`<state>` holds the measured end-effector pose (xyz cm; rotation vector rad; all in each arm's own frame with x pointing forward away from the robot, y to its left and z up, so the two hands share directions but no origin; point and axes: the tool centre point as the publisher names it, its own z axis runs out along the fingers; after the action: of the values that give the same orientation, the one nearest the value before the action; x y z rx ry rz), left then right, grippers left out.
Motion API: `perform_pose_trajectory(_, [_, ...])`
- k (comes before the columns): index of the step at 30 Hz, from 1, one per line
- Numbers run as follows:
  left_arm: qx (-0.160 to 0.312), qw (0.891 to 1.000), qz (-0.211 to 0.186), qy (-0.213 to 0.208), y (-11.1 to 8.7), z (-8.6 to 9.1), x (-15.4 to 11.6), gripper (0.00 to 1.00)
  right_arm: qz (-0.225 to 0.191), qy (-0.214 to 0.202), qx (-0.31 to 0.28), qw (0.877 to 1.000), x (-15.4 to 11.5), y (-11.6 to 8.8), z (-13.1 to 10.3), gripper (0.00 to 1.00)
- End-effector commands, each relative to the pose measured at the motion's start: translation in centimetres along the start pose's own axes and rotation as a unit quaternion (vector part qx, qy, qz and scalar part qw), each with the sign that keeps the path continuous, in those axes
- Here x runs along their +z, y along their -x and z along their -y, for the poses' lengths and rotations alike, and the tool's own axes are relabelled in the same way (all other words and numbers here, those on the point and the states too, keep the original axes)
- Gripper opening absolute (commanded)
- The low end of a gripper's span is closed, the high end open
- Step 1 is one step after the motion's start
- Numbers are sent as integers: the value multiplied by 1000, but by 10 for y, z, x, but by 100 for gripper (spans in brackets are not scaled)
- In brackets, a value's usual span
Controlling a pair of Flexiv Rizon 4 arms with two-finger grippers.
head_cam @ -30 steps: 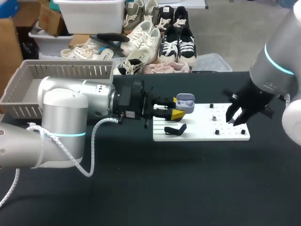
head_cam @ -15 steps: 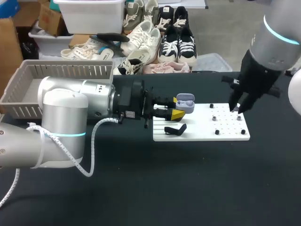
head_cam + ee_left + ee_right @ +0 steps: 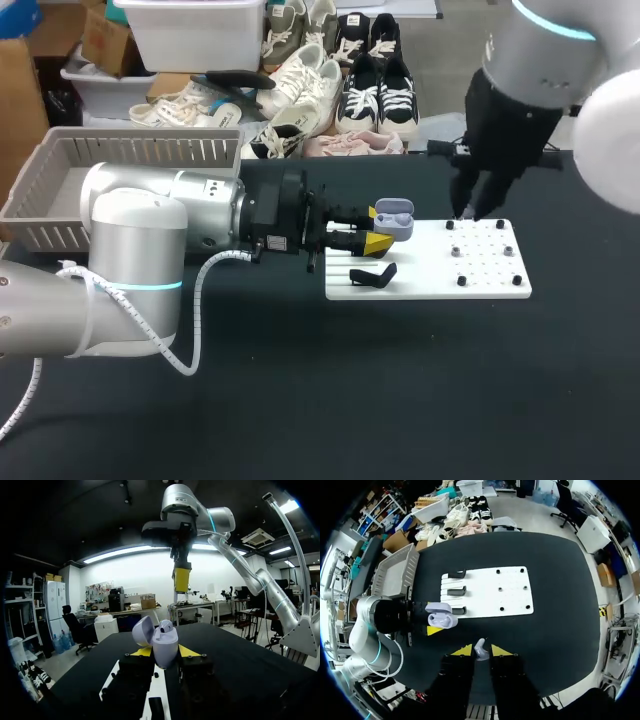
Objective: Pick up each earbud case from the left stands, insert the matching earbuds, close the lid, and place the case in the box.
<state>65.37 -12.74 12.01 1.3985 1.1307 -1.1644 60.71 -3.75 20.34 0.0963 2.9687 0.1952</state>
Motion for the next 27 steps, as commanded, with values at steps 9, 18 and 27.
perform_pose_trajectory(9, [1,1000,1,1,0,0,0,0,-24,-32,-21,999,-7,15,-54,0])
perform_pose_trajectory(18, [1,1000,1,1,0,0,0,0,-35,-40,-17,998,2,19,-67,0])
perform_pose_trajectory(27, [1,1000,1,1,0,0,0,0,-39,-33,-8,999,3,18,-68,0])
